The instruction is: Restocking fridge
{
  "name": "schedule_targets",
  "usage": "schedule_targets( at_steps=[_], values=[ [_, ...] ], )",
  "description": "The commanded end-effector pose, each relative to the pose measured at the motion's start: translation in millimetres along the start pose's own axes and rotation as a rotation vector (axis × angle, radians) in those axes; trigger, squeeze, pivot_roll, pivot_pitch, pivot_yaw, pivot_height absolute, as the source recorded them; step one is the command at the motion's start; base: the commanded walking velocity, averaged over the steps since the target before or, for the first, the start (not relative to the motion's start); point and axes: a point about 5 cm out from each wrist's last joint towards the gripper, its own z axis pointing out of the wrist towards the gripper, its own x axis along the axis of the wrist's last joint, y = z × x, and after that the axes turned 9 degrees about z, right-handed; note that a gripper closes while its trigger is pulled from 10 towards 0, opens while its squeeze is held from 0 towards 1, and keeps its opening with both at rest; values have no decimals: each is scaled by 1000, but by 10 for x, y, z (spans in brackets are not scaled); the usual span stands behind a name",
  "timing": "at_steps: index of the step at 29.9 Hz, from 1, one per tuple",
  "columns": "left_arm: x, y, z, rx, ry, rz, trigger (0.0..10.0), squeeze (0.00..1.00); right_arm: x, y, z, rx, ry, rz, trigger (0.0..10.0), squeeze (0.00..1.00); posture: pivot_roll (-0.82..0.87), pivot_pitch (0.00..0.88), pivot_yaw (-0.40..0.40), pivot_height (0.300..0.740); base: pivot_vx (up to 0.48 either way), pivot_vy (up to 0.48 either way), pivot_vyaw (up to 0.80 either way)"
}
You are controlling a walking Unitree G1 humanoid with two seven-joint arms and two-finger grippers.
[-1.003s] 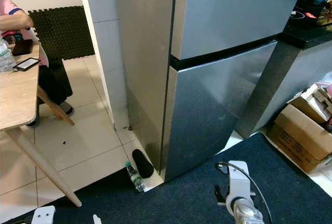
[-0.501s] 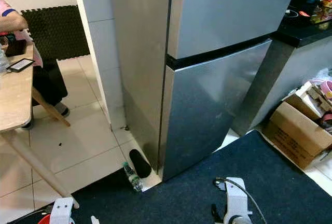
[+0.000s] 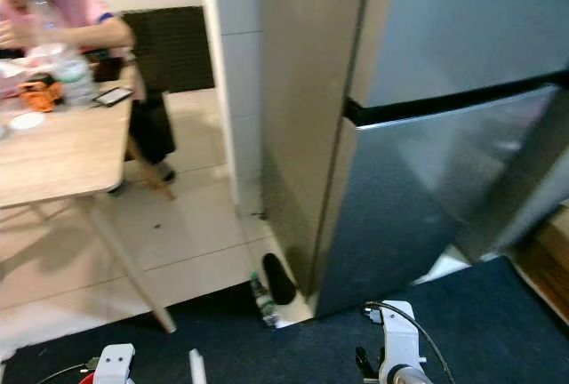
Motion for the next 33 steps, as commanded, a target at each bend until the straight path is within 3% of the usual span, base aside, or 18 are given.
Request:
schedule_targets(
  at_steps=[1,9,15,33],
  values=[
    [-24,46,3,-20,-13,16,10000,0,-24,0,0,-6,-9,-6,10000,0,-32,0,3,740,0,0,788],
    [-97,30,-11,-15,-37,6,10000,0,-143,43,-15,-39,-28,2,10000,0,-24,0,6,740,0,0,759],
    [-118,35,-13,-16,-43,-15,10000,0,-200,79,-27,-60,-42,9,10000,0,-27,0,3,740,0,0,0],
    [-151,76,-15,-38,-52,-28,10000,0,-153,79,-23,-59,-38,-26,10000,0,-21,0,-6,740,0,-439,0]
  ],
)
